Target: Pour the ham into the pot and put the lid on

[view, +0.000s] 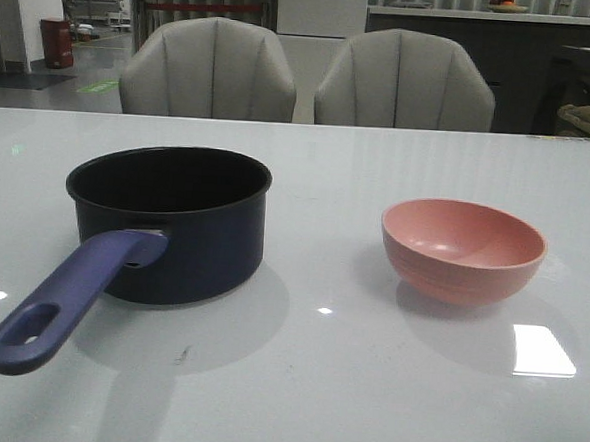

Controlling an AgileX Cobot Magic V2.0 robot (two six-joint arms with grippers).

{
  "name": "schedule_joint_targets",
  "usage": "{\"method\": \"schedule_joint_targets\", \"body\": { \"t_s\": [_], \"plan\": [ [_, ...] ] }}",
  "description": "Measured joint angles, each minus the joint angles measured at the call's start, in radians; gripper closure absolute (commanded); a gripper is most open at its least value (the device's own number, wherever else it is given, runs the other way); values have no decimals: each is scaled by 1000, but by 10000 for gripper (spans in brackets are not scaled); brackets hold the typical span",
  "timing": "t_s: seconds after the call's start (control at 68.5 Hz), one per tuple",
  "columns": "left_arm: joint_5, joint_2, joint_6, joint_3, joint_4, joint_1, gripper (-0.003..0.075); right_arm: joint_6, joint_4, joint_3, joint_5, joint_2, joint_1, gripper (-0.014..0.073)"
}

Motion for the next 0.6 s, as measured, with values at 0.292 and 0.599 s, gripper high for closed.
{"method": "schedule_joint_targets", "body": {
  "t_s": [0.292, 0.599],
  "plan": [
    [97, 311, 0, -133, -10, 185, 40, 0, 0, 0, 0, 0, 0, 454],
    [217, 613, 0, -281, 2, 253, 43, 0, 0, 0, 2, 0, 0, 454]
  ]
}}
